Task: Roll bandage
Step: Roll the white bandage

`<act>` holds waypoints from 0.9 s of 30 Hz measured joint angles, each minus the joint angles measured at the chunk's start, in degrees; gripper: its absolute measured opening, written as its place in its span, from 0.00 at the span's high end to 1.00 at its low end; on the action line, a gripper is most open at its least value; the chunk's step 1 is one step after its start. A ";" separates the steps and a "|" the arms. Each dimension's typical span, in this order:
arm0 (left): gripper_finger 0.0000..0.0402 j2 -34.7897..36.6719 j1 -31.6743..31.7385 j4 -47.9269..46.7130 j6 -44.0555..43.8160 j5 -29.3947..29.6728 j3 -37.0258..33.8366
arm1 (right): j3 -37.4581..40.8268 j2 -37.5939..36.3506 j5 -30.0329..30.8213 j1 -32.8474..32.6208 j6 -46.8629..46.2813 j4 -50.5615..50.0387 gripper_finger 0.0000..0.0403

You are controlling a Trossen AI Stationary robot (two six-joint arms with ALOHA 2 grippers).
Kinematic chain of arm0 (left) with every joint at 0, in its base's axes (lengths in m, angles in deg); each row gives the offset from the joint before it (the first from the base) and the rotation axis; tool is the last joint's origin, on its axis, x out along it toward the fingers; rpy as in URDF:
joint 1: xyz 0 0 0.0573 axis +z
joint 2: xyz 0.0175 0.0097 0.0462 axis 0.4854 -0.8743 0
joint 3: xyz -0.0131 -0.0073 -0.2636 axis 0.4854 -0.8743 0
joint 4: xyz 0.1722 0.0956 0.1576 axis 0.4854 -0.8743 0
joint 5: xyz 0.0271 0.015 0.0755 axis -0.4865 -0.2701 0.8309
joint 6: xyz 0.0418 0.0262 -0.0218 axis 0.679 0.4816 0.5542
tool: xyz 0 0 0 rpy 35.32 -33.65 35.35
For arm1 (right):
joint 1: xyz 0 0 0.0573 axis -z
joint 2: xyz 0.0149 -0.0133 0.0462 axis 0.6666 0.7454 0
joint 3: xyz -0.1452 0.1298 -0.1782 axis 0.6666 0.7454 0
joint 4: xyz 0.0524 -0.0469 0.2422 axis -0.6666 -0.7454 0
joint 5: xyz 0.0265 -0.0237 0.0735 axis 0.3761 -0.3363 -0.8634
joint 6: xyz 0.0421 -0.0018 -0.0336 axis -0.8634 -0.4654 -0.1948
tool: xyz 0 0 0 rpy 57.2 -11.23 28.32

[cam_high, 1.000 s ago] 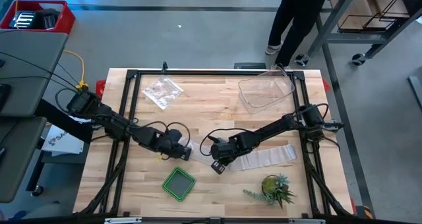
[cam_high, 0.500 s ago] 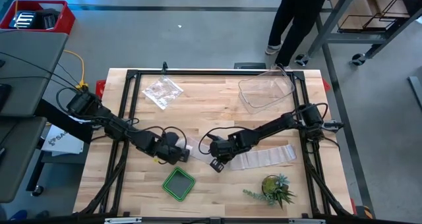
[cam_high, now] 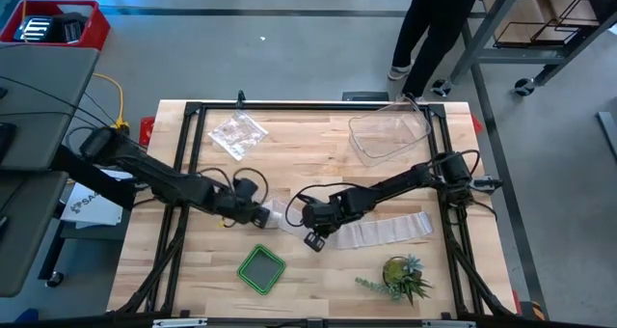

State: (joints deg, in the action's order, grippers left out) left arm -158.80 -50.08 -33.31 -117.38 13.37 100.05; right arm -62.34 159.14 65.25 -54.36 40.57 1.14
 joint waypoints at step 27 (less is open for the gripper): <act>0.99 12.58 -13.84 1.68 -24.31 -3.96 -21.06 | -4.33 6.74 -5.15 5.13 -13.05 18.61 1.00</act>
State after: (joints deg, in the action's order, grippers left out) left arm -146.21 -63.92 -31.63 -141.69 9.41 78.99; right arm -66.67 165.88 60.10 -49.22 27.51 19.75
